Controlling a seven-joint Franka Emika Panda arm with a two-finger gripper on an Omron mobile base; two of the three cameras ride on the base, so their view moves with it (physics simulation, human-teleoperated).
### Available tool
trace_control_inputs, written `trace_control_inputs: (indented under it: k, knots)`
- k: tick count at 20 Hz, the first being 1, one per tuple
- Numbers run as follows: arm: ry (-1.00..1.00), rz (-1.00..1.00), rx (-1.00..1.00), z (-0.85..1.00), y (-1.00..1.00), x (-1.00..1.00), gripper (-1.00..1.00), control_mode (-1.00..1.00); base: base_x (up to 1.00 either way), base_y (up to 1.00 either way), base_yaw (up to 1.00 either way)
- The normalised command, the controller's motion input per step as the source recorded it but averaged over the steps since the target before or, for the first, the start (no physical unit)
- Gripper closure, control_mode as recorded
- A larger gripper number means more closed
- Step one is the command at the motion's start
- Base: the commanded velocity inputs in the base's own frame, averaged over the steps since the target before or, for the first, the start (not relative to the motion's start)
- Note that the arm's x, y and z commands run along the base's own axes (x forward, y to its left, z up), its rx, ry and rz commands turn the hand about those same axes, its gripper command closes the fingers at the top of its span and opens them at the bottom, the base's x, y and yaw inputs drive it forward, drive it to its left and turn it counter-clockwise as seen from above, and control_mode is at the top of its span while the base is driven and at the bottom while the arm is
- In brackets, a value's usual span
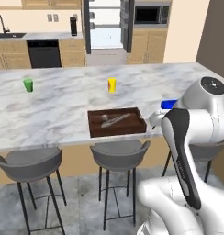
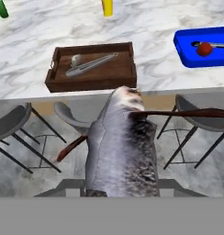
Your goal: Gather the mushroom and bell pepper from the fridge and place them on a tray on the dining counter. Then gather the fishs from the fridge and place them on the other tray.
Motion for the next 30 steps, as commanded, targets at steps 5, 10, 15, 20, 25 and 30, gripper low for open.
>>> trace_control_inputs:
  k: [5, 10, 15, 20, 25, 30]
  knots:
    - [0.0, 0.0, 0.0, 0.0, 0.0, 0.0, 1.0, 1.0, 0.42, 0.0, -0.06]
    - [0.0, 0.0, 0.0, 0.0, 0.0, 0.0, 1.0, 1.0, 0.44, 0.02, -0.18]
    - [0.0, 0.0, 0.0, 0.0, 0.0, 0.0, 1.0, 1.0, 0.61, 0.1, -0.02]
    - [0.0, 0.0, 0.0, 0.0, 0.0, 0.0, 1.0, 1.0, 0.33, 0.36, 0.0]
    - [0.0, 0.0, 0.0, 0.0, 0.0, 0.0, 1.0, 1.0, 0.27, 0.32, 0.0]
    - [0.0, 0.0, 0.0, 0.0, 0.0, 0.0, 1.0, 1.0, 0.31, 0.23, 0.0]
